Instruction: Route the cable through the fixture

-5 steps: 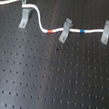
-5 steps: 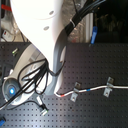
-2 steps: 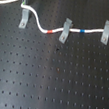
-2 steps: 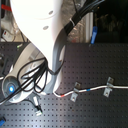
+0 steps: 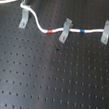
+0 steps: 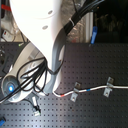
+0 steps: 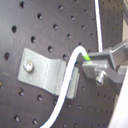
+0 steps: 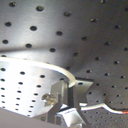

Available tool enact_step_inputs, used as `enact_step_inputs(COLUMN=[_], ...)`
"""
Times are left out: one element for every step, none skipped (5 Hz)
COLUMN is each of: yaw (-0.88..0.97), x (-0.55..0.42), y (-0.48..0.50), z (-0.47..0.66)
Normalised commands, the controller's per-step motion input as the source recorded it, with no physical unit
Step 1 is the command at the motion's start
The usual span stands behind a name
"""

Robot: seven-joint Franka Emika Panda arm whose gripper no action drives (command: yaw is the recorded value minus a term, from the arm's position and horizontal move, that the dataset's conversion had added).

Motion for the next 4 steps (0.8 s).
enact_step_inputs(yaw=[0.03, 0.04, 0.03, 0.05], x=[-0.025, 0.0, -0.01, -0.049], y=[0.014, 0.002, 0.054, 0.222], z=[0.2, 0.3, 0.15, 0.04])
